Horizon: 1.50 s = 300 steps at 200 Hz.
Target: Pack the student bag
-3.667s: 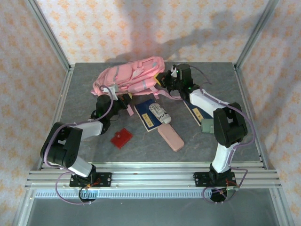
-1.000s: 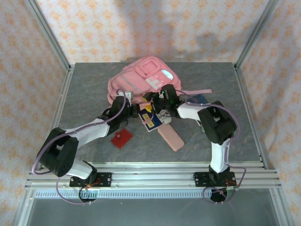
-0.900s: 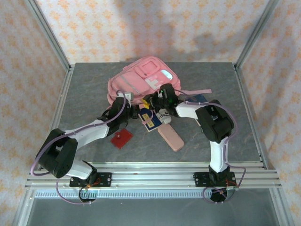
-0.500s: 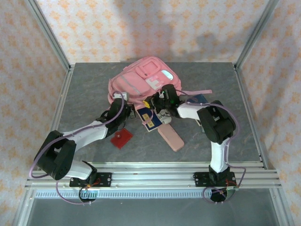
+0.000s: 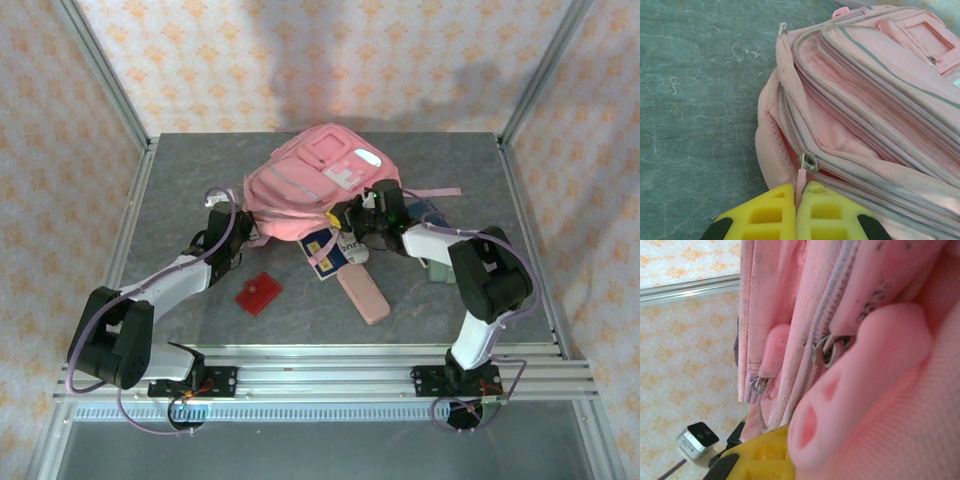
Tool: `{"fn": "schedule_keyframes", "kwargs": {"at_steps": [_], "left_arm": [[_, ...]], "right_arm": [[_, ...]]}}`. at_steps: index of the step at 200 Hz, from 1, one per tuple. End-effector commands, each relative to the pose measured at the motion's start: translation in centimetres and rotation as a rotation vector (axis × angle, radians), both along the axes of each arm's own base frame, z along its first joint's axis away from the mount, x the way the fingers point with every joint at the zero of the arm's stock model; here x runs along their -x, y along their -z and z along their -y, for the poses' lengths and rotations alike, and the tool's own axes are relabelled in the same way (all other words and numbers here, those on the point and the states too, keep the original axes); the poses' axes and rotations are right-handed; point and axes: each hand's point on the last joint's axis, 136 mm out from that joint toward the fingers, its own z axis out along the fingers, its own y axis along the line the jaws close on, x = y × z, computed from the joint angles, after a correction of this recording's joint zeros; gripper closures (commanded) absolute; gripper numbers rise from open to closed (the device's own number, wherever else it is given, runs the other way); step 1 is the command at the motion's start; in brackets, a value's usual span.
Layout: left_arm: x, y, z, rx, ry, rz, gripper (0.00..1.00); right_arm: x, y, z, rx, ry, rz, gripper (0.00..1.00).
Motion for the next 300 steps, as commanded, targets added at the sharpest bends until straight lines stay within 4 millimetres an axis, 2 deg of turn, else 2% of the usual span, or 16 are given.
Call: {"fn": "schedule_keyframes", "kwargs": {"at_steps": [1, 57, 85, 119, 157, 169, 174, 188, 203, 224, 248, 277, 300], "left_arm": [[0.5, 0.5, -3.2, -0.034, -0.123, -0.029, 1.0], [3.2, -1.0, -2.1, 0.027, -0.044, 0.005, 1.0], [4.6, -1.2, -0.9, 0.081, 0.013, 0.016, 1.0], [5.1, -1.0, 2.0, 0.091, 0.096, 0.026, 1.0], [2.6, -2.4, 5.6, 0.121, 0.164, 0.07, 1.0], [1.6, -3.0, 7.3, 0.128, 0.199, 0.08, 1.0], [1.3, -2.8, 8.1, 0.126, 0.219, 0.073, 1.0], [0.4, -2.9, 10.5, 0.125, 0.273, 0.063, 1.0], [-0.1, -2.7, 12.6, 0.122, 0.324, 0.054, 1.0], [-0.6, -2.2, 14.5, 0.12, 0.371, 0.037, 1.0], [-1.0, -1.8, 15.3, 0.12, 0.401, 0.025, 1.0], [-1.1, -1.9, 16.1, 0.12, 0.445, 0.013, 1.0], [-1.0, -1.6, 16.3, 0.118, 0.461, 0.002, 1.0]], "right_arm": [[-3.2, -3.6, 2.5, 0.039, 0.067, 0.144, 1.0], [-4.8, -6.4, -0.9, 0.047, -0.166, 0.26, 1.0], [-6.1, -7.0, -0.9, 0.073, -0.215, 0.3, 1.0], [-9.3, -5.5, 1.7, 0.126, -0.146, 0.273, 1.0], [-13.3, -2.3, 5.8, 0.196, 0.02, 0.167, 1.0], [-13.8, -0.7, 7.2, 0.251, 0.079, 0.107, 0.93], [-13.9, -0.3, 7.7, 0.272, 0.098, 0.09, 0.86], [-13.3, 0.5, 8.4, 0.312, 0.123, 0.058, 0.65], [-12.1, -0.1, 9.1, 0.334, 0.144, 0.057, 0.53], [-10.0, -2.2, 10.2, 0.358, 0.165, 0.088, 0.47], [-6.8, -3.9, 10.1, 0.345, 0.13, 0.073, 0.44], [-2.8, -2.9, 8.0, 0.338, 0.033, -0.016, 0.43], [0.3, -1.2, 4.3, 0.251, -0.03, -0.094, 0.43]]}}
